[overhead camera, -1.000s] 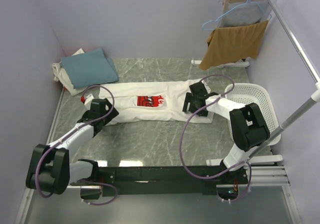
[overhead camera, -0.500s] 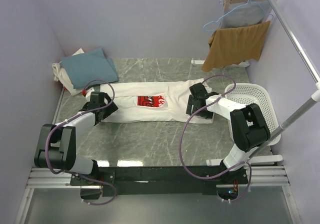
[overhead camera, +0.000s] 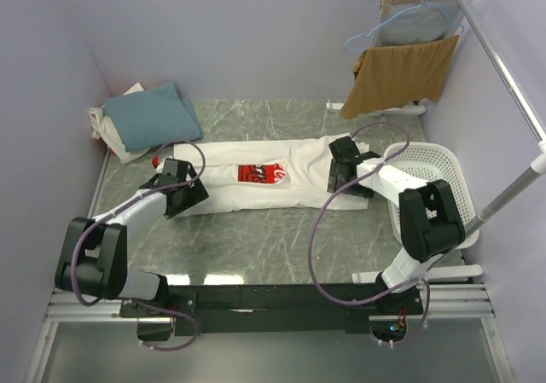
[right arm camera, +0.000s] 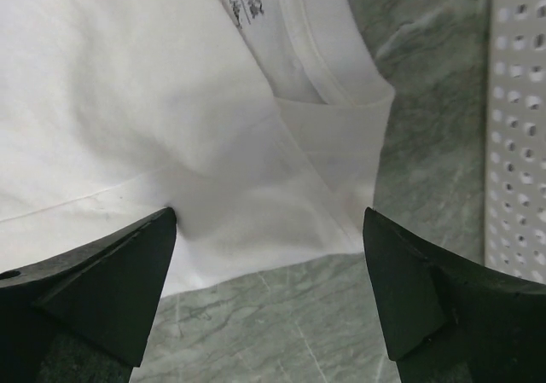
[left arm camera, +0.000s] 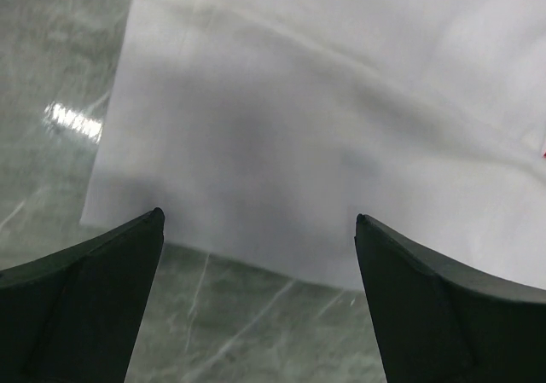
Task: Fold and stack the t-shirts
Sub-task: Rotate the tshirt 90 degrees
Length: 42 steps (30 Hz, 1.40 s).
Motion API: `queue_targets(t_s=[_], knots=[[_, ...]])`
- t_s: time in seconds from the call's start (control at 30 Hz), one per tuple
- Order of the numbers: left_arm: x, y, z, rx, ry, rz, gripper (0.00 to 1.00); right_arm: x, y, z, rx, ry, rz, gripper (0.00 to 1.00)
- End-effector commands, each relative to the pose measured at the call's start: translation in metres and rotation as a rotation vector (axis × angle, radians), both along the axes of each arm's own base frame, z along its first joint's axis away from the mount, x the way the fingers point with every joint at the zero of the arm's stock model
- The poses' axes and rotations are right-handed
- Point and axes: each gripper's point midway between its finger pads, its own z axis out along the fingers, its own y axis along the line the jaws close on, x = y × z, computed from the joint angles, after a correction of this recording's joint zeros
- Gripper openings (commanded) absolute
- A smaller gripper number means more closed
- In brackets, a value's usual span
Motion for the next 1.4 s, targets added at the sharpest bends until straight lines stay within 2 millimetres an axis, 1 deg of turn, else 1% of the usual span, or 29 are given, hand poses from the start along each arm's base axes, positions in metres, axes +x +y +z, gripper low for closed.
queue_targets(t_s=[0.0,0.03,0.07,0.1,0.17,0.2,0.27,0.3,0.33,0.4,0.43,0.47,0.53,0.57,0.7,0.8,0.9,0.97,1.0,1.03,1.07,1.1,1.13,1.17,1.2,1.23,1.27,1.33,1.37], knots=[[-0.011,0.003,0.032,0.002,-0.016,0.032,1.0,0.029,-0.002,0.065,0.015,-0.183,-0.018,0.96],[-0.003,-0.001,0.051,-0.021,-0.08,0.024,0.99,0.03,-0.002,0.073,0.021,-0.198,-0.029,0.96],[0.002,-0.004,0.062,-0.04,-0.118,0.016,0.99,0.031,0.001,0.076,0.04,-0.208,-0.022,0.96],[0.017,-0.012,0.081,-0.078,-0.206,-0.007,0.99,0.035,0.003,0.081,0.054,-0.225,-0.029,0.96],[0.035,-0.023,0.107,-0.118,-0.323,-0.063,0.99,0.039,0.007,0.083,0.075,-0.246,-0.031,0.97],[0.05,-0.031,0.128,-0.143,-0.399,-0.092,0.99,0.041,0.012,0.081,0.098,-0.245,-0.022,0.98],[0.068,-0.039,0.129,-0.142,-0.422,-0.14,0.99,0.047,0.017,0.07,0.112,-0.22,-0.023,0.98],[0.08,-0.046,0.138,-0.153,-0.444,-0.167,0.99,0.05,0.024,0.065,0.139,-0.208,-0.014,0.98],[0.091,-0.049,0.12,-0.146,-0.401,-0.178,0.99,0.055,0.029,0.056,0.155,-0.195,-0.008,0.98],[0.11,-0.054,0.115,-0.15,-0.391,-0.181,0.99,0.063,0.043,0.05,0.211,-0.189,0.011,0.98],[0.119,-0.057,0.096,-0.156,-0.362,-0.182,0.99,0.068,0.047,0.041,0.222,-0.172,0.014,0.98],[0.126,-0.059,0.092,-0.166,-0.374,-0.174,0.99,0.072,0.051,0.038,0.236,-0.167,0.019,0.98],[0.129,-0.065,0.07,-0.188,-0.349,-0.184,0.99,0.08,0.058,0.031,0.258,-0.158,0.023,0.98],[0.134,-0.068,0.07,-0.197,-0.375,-0.189,0.99,0.082,0.061,0.03,0.262,-0.155,0.028,0.98],[0.129,-0.069,0.046,-0.196,-0.311,-0.184,0.99,0.088,0.064,0.022,0.258,-0.126,0.037,0.98],[0.115,-0.067,0.018,-0.18,-0.184,-0.153,0.99,0.087,0.068,0.01,0.246,-0.054,0.066,0.98],[0.089,-0.068,-0.009,-0.189,-0.036,-0.115,0.99,0.086,0.08,-0.004,0.239,0.019,0.123,0.98],[0.073,-0.077,-0.018,-0.206,0.015,-0.118,0.99,0.086,0.087,-0.009,0.235,0.049,0.147,0.98],[0.057,-0.082,-0.025,-0.22,0.048,-0.134,0.99,0.087,0.094,-0.014,0.235,0.073,0.18,0.99],[0.045,-0.093,-0.028,-0.229,0.066,-0.155,0.99,0.086,0.1,-0.017,0.242,0.097,0.2,1.0],[0.025,-0.095,-0.038,-0.229,0.104,-0.163,0.99,0.095,0.108,-0.012,0.245,0.088,0.224,1.0],[0.014,-0.108,-0.034,-0.246,0.103,-0.199,0.99,0.087,0.111,-0.026,0.225,0.151,0.238,1.0],[0.004,-0.112,-0.035,-0.26,0.118,-0.2,0.99,0.087,0.117,-0.028,0.221,0.166,0.26,1.0],[-0.014,-0.113,-0.043,-0.262,0.154,-0.206,0.99,0.096,0.124,-0.023,0.221,0.155,0.28,1.0],[-0.025,-0.123,-0.038,-0.281,0.153,-0.236,0.99,0.089,0.126,-0.033,0.184,0.196,0.288,1.0],[-0.035,-0.126,-0.039,-0.292,0.171,-0.233,1.0,0.091,0.131,-0.032,0.182,0.193,0.302,1.0],[-0.054,-0.125,-0.047,-0.29,0.205,-0.237,1.0,0.097,0.14,-0.027,0.194,0.179,0.335,1.0],[-0.078,-0.135,-0.043,-0.312,0.22,-0.259,0.99,0.096,0.155,-0.034,0.202,0.209,0.385,1.0],[-0.097,-0.133,-0.051,-0.315,0.256,-0.263,0.99,0.109,0.166,-0.022,0.198,0.174,0.418,1.0]])
